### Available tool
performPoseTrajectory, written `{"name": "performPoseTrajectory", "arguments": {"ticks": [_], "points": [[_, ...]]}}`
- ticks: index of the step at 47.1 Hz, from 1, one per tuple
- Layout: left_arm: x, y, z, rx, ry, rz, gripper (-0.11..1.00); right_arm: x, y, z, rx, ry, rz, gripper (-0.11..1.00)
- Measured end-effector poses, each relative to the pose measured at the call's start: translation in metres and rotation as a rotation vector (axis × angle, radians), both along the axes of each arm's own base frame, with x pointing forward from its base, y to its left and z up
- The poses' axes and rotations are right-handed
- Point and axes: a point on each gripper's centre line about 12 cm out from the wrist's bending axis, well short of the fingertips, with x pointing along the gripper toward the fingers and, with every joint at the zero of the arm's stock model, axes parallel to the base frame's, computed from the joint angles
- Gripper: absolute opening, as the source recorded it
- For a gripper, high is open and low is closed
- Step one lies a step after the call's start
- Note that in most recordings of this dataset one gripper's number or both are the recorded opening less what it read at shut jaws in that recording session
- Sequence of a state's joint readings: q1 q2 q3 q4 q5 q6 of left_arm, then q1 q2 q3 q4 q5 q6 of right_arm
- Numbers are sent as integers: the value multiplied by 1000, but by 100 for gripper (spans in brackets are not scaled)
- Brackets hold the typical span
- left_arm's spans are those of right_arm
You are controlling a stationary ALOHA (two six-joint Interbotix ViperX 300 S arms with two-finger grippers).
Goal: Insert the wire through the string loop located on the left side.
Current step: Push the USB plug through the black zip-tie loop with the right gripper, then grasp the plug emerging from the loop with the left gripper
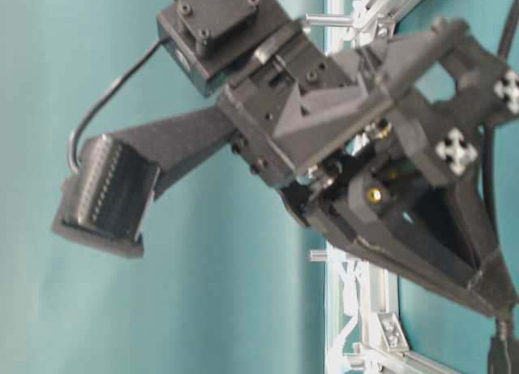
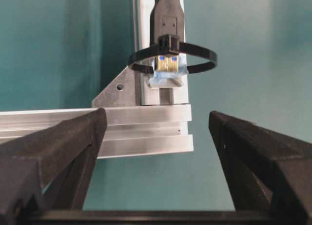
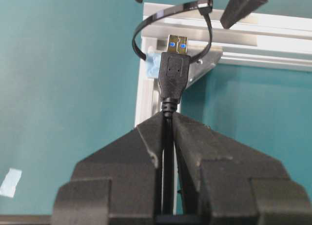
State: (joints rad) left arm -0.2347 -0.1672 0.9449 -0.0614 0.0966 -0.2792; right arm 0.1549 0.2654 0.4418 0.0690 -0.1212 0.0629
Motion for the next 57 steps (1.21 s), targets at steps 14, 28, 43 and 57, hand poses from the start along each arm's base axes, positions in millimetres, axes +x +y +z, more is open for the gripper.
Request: {"name": "performPoseTrajectory", "arguments": {"ticks": [14, 28, 43, 57], "points": [[0, 0, 0, 0, 0, 0, 87, 16, 2, -3, -2, -13, 3, 10], [0, 0, 0, -1, -1, 1, 87, 23, 4, -6, -6, -15, 7, 10], [0, 0, 0, -2, -1, 2, 87, 29, 5, -7, -6, -21, 8, 10], [0, 0, 0, -1, 2, 1, 87, 30, 4, -6, -5, -24, 5, 10]]}}
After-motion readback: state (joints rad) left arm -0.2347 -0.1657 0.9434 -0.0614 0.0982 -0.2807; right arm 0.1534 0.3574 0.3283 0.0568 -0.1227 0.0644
